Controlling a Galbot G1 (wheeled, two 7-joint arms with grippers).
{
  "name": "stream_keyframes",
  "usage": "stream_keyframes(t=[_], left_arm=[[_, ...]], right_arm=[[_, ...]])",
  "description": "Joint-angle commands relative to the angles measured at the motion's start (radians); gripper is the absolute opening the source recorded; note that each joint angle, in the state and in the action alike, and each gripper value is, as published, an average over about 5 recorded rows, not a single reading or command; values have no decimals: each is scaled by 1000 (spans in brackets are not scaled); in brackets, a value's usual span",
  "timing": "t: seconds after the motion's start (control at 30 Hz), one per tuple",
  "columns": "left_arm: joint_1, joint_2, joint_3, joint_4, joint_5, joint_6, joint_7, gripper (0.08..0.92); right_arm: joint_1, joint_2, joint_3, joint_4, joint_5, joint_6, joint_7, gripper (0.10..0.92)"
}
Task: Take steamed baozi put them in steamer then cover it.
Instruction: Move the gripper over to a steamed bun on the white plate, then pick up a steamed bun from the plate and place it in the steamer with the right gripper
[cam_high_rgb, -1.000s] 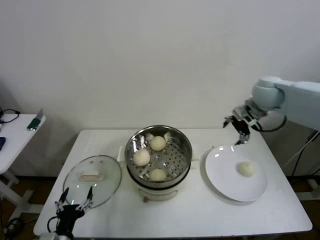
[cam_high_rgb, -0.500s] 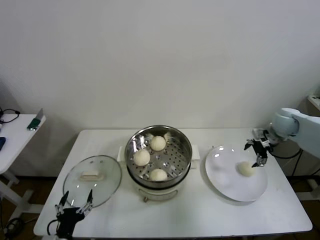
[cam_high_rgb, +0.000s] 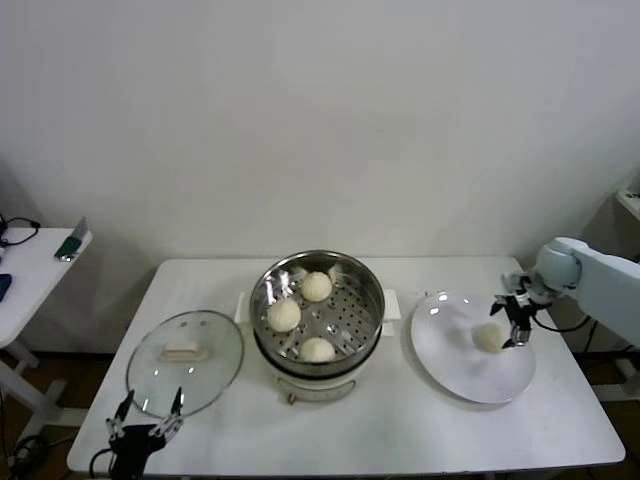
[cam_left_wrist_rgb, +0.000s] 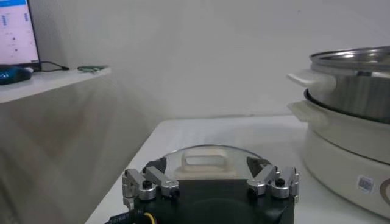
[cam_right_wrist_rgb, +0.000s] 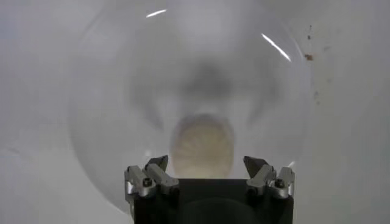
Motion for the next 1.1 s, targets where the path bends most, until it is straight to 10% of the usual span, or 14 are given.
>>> stream_keyframes(t=[0.03,0.67,1.1], left_arm=[[3,-2,0,-1,2,-2,-1,823],[-4,0,1,-4,-4,-2,-4,823],[-20,3,19,-1,1,3,-2,823]], right_arm=[[-80,57,63,-105,-22,18,-5,823],[-9,30,23,-40,-3,-9,-13,621],[869,84,-600,438,472,-185,12,602]])
